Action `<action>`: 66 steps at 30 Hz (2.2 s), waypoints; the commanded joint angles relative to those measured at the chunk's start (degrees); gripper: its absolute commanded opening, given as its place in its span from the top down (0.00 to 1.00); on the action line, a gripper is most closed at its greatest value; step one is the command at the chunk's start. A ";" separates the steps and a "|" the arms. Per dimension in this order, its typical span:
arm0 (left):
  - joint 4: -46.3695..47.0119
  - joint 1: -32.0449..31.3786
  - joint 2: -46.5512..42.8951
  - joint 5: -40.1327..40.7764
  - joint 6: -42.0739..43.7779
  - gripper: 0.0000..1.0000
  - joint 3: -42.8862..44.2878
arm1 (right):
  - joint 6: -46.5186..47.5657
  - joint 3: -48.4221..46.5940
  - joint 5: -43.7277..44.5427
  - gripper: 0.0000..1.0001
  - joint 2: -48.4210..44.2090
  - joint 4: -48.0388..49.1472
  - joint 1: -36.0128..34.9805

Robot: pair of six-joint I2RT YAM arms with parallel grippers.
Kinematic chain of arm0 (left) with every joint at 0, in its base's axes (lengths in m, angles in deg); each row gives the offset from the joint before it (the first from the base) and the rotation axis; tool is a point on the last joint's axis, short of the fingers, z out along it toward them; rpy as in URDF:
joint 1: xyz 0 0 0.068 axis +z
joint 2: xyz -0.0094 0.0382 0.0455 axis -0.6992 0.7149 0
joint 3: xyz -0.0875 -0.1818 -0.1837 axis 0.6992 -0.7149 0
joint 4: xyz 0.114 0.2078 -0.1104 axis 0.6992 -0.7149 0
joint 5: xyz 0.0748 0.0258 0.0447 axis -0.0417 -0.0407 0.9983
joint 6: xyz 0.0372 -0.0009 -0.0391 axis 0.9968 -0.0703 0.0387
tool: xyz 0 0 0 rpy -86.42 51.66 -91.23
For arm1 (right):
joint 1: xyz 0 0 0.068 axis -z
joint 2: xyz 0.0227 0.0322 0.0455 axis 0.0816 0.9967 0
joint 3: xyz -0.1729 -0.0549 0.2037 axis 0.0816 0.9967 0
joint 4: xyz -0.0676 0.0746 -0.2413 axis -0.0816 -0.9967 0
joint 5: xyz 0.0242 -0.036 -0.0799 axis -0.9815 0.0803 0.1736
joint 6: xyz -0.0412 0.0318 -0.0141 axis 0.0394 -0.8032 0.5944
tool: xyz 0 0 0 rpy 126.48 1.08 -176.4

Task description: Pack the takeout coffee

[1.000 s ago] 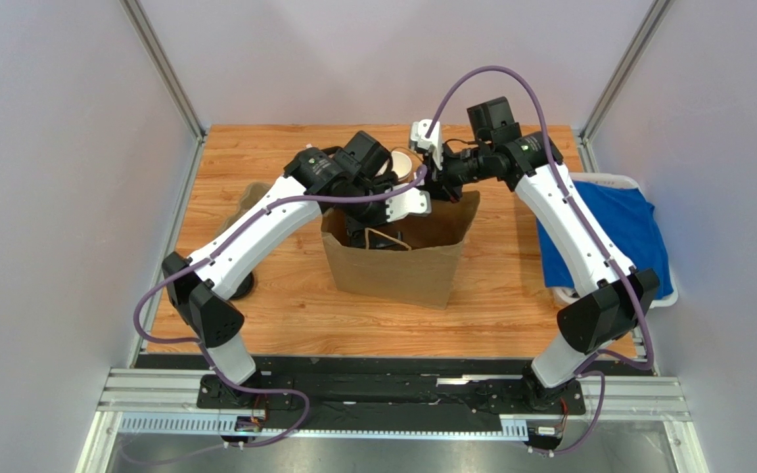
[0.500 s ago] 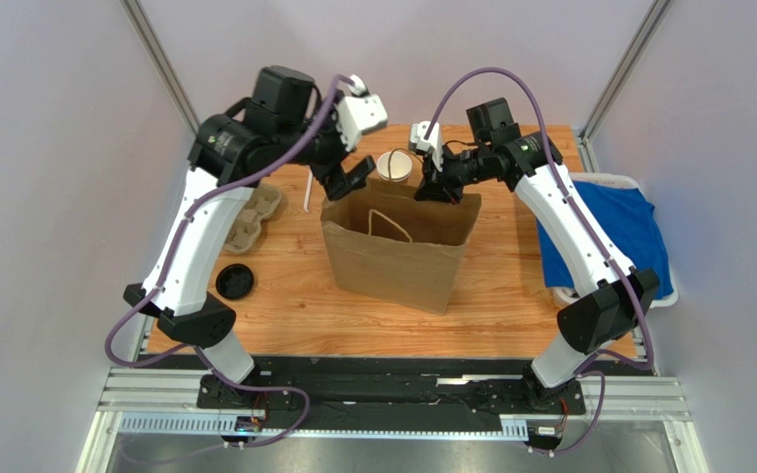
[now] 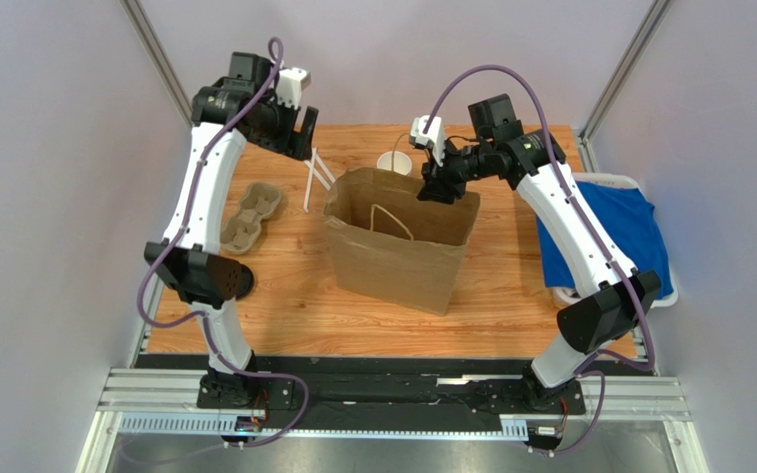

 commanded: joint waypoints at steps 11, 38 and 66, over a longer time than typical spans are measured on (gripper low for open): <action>11.86 5.26 19.55 2.34 2.24 0.38 -3.75 | -5.80 -11.20 7.43 0.31 0.97 -1.45 -0.34; 16.88 2.98 40.82 7.88 7.51 0.43 6.89 | -18.72 -20.78 22.89 0.02 -1.84 5.40 -0.95; 17.39 4.65 10.35 -3.49 1.47 1.00 6.64 | -29.61 -20.25 22.02 0.02 -4.66 26.04 -0.86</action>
